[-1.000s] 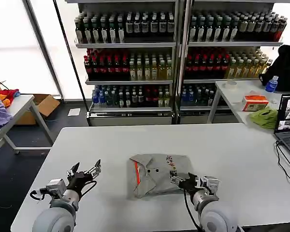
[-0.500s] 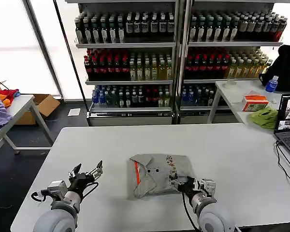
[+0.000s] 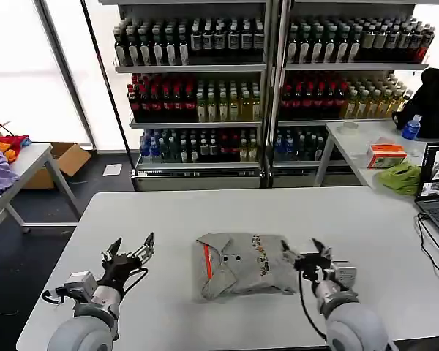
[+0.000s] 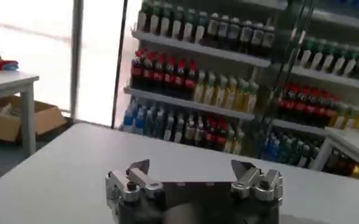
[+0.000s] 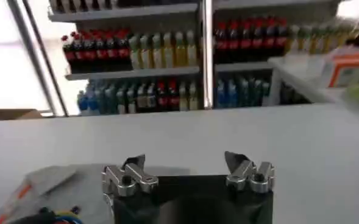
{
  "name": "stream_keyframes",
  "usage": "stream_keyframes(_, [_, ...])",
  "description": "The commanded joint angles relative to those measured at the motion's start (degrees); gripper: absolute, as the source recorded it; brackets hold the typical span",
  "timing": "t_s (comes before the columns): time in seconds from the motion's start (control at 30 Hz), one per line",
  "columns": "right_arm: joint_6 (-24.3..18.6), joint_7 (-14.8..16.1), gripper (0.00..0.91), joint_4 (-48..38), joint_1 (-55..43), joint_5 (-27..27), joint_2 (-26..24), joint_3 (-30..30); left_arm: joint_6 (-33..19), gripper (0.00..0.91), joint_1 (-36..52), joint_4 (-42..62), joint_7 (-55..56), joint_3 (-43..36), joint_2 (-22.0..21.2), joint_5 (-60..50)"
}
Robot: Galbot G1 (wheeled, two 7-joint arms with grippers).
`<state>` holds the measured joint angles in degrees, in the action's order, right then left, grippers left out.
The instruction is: Fold and organize the clothes.
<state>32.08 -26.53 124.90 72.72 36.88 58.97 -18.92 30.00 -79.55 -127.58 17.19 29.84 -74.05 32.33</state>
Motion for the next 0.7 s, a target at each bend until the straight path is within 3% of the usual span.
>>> stream_keyframes(0.03, [-4.86, 3.63, 0.907, -1.66, 8.38, -19.08, -4.72, -17.12, -5.23, 0.907, 0.51, -0.06, -1.15, 1.12, -1.15, -5.71])
stream_keyframes(0.3, [-6.68, 3.27, 0.907, -1.21, 10.39, -18.5, 0.35, -17.69, -5.64, 0.907, 1.59, 3.79, -2.91, 1.99, 0.11, -7.77])
stream_keyframes(0.7, [-6.25, 3.2, 0.907, -2.41, 8.24, -16.64, -0.3, -16.52, -5.61, 0.907, 0.23, 2.32, -3.24, 2.33, 0.47, -7.68])
